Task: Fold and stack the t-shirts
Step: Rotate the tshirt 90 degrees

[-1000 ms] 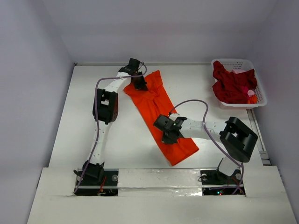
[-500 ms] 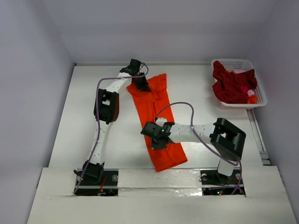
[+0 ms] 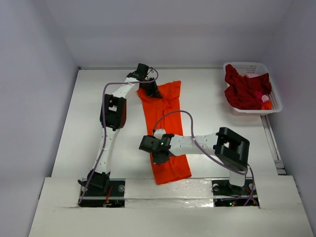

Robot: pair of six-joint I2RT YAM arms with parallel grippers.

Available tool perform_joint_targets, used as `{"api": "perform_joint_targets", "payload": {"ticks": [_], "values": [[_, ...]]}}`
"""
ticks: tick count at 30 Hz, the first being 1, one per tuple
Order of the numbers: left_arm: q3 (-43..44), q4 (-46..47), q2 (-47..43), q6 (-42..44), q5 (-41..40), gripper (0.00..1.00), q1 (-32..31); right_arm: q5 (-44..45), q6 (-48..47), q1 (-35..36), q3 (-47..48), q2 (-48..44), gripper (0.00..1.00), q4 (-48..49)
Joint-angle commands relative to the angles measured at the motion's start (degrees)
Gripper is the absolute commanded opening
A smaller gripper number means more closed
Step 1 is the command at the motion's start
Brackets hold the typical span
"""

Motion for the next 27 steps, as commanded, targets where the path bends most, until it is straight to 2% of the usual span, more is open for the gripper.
{"api": "perform_joint_targets", "payload": {"ticks": [1, 10, 27], "values": [[0.94, 0.03, 3.25, 2.34, -0.49, 0.0, -0.09, -2.73, -1.0, 1.97, 1.82, 1.66, 0.0, -3.03], [1.73, 0.65, 5.27, 1.99, 4.53, 0.0, -0.09, -3.7, -2.85, 2.49, 3.75, 3.5, 0.0, -1.98], [1.65, 1.0, 5.71, 2.08, 4.97, 0.0, -0.09, -3.61, -5.49, 4.16, 8.41, 6.32, 0.0, -1.54]]}}
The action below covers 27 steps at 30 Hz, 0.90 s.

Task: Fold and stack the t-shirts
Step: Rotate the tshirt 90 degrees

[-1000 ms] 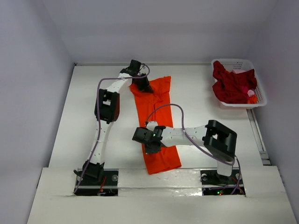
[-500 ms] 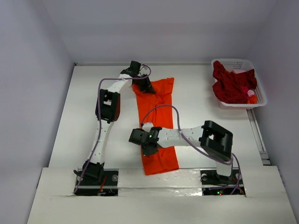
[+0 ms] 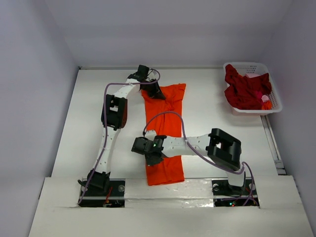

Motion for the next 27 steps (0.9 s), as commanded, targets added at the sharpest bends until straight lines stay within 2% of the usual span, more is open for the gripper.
{"api": "perform_joint_targets", "payload": {"ticks": [1, 11, 15, 19, 27], "values": [[0.18, -0.64, 3.0, 1.79, -4.14, 0.0, -0.09, -2.72, 0.15, 1.67, 0.87, 1.0, 0.0, -0.38], [-2.98, -1.08, -0.07, 2.14, -6.86, 0.02, -0.09, 3.78, 5.69, 1.67, -2.11, -5.14, 0.0, -2.93], [-2.72, -1.87, -3.32, 2.58, -6.34, 0.1, -0.09, 4.67, 6.22, 1.67, -3.08, -6.99, 0.0, -2.4], [-0.09, -4.33, -5.0, 3.29, -7.75, 0.25, 0.44, 4.76, 5.61, 1.67, -3.08, -7.43, 0.0, -1.88], [0.09, -5.04, -8.68, 2.41, -9.15, 0.48, 1.49, 5.8, 4.29, 2.82, -2.56, -9.45, 0.0, -0.81]]}}
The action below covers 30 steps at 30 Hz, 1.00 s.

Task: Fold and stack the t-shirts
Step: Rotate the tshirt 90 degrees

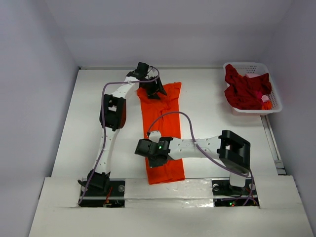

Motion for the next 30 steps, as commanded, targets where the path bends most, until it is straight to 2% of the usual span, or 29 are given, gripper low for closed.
{"api": "perform_joint_targets", "payload": {"ticks": [1, 3, 4, 6, 7, 9, 10, 11, 14, 16, 20, 22, 26, 30], "values": [[0.88, -2.94, -5.67, 1.47, -4.37, 0.54, 1.43, 3.31, -0.24, 1.92, 0.81, -4.66, 0.0, 0.64], [0.79, -2.76, -7.42, 1.56, -4.89, 0.61, 1.43, 4.98, 0.28, 1.92, -0.06, -6.43, 0.06, 0.64], [0.79, -2.68, -7.78, 1.56, -5.16, 0.71, 1.43, 5.42, 0.72, 1.92, -0.42, -7.3, 0.1, 0.73], [0.88, -1.8, -8.75, 1.38, -5.33, 0.8, 1.95, 6.22, 0.81, 1.92, -1.03, -8.8, 0.2, 1.08], [1.14, -1.62, -8.93, 1.21, -5.25, 0.9, 1.96, 6.48, 0.73, 1.92, -1.21, -8.98, 0.24, 1.08], [1.4, -0.22, -9.1, 0.77, -4.2, 0.99, 1.96, 7.18, 0.29, 1.92, -0.69, -8.98, 0.37, 1.0], [1.49, 0.31, -9.19, 0.68, -3.93, 0.99, 1.96, 7.36, 0.2, 1.92, -0.51, -8.9, 0.44, 1.0], [1.58, 1.27, -9.37, 0.59, -3.41, 0.99, 1.96, 7.62, 0.03, 1.92, -0.51, -8.81, 0.55, 1.0], [1.58, 2.86, -9.98, 0.15, -2.96, 0.99, 1.96, 8.76, -0.24, 1.92, -1.03, -9.86, 0.7, 1.78], [0.88, 3.47, -12.08, 0.32, -3.4, 0.99, 1.96, 10.25, -0.24, 1.92, -1.13, -11.96, 0.71, 1.17], [-8.31, 7.51, -21.82, 2.43, -8.38, 0.99, 1.96, 19.19, 0.37, 1.92, -2.0, -20.21, 0.75, -1.55], [-12.81, 9.01, -29.64, 3.83, -10.95, 0.99, 1.96, 23.51, 2.03, 1.92, -1.83, -25.82, 0.75, -5.58], [-26.32, 10.16, -43.0, 3.58, -19.63, 0.99, 1.96, 36.41, 3.54, 1.92, 1.59, -31.47, 0.87, -15.16], [-32.78, 8.14, -56.52, 0.26, -26.24, 0.99, 0.65, 43.3, 6.08, 1.92, 5.28, -34.02, 0.88, -24.99]]}}
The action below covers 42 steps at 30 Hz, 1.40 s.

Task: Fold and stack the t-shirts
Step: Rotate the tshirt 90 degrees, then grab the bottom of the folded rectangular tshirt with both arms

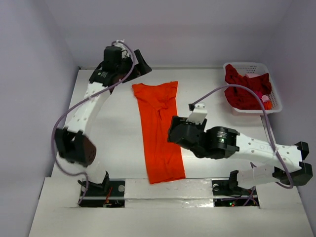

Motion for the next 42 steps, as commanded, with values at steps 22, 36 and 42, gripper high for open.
{"api": "perform_joint_targets", "payload": {"ticks": [22, 36, 42], "values": [[-35.37, -6.61, -49.78, -18.03, -6.92, 0.99, -7.57, -9.49, 1.47, -1.23, 4.77, -4.49, 1.0, -14.04], [-36.77, -38.42, -46.27, -14.78, -5.96, 0.98, -9.94, -29.6, -8.02, -10.46, -11.05, -15.48, 0.94, -4.91], [-45.84, -32.64, -49.69, -14.51, 0.89, 0.99, -11.0, -42.84, -13.38, -25.55, -23.96, -19.61, 0.95, 6.15]]}}
